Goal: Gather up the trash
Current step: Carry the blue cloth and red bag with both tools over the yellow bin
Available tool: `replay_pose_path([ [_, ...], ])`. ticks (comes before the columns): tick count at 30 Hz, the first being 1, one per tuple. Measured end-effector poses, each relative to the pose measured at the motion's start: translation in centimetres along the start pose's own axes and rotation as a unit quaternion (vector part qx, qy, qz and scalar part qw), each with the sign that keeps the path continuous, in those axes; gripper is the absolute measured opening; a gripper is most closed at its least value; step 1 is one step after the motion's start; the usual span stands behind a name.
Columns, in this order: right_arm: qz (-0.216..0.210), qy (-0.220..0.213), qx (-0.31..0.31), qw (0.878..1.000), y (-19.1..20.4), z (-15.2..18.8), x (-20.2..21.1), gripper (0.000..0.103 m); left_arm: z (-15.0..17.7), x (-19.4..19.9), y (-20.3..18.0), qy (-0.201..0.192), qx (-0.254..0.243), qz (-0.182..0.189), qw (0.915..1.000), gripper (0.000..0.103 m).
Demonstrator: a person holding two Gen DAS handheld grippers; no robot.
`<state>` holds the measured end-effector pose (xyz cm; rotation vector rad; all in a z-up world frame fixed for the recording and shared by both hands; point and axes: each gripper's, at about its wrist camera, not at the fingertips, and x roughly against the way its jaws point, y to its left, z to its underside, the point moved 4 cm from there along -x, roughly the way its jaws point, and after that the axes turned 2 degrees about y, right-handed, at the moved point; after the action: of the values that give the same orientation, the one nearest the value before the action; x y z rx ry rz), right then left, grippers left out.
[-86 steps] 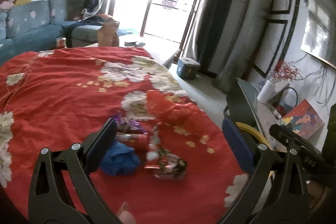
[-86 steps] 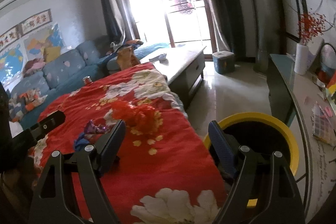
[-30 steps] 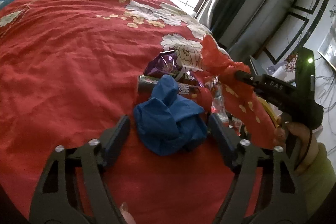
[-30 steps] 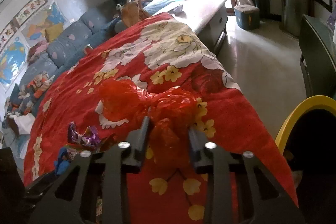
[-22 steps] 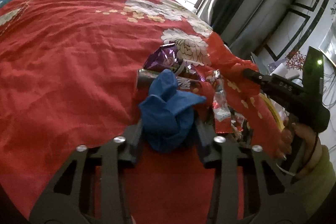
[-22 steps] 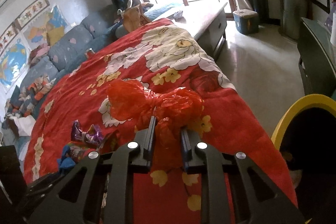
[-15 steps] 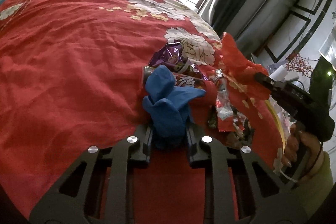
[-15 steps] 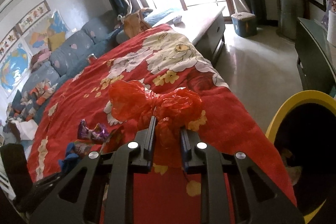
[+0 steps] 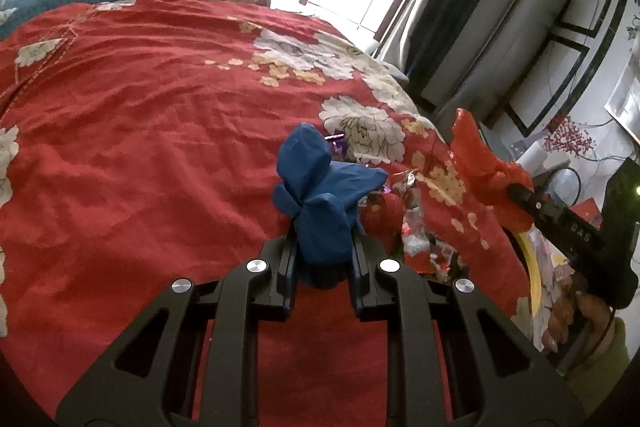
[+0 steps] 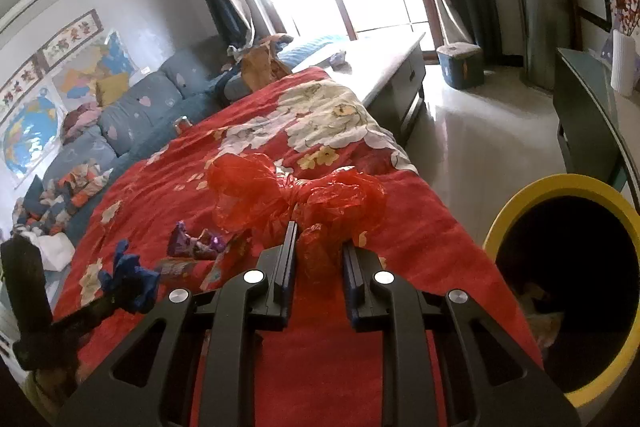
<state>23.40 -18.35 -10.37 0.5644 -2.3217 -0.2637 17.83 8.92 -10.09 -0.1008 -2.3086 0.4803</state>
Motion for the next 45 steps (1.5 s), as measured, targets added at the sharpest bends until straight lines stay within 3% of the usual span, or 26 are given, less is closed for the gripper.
replay_pose_path([
  [24, -0.018, -0.022, 0.022, 0.999, 1.4, 0.7, 4.8, 0.019, -0.5, 3.7, -6.1, -0.048, -0.066, 0.030, 0.9962, 0.014],
  [45, -0.003, -0.049, 0.001, 0.999, -1.6, 0.8, 8.4, 0.019, 1.5, 3.1, -11.8, -0.036, -0.111, 0.066, 0.9909, 0.014],
])
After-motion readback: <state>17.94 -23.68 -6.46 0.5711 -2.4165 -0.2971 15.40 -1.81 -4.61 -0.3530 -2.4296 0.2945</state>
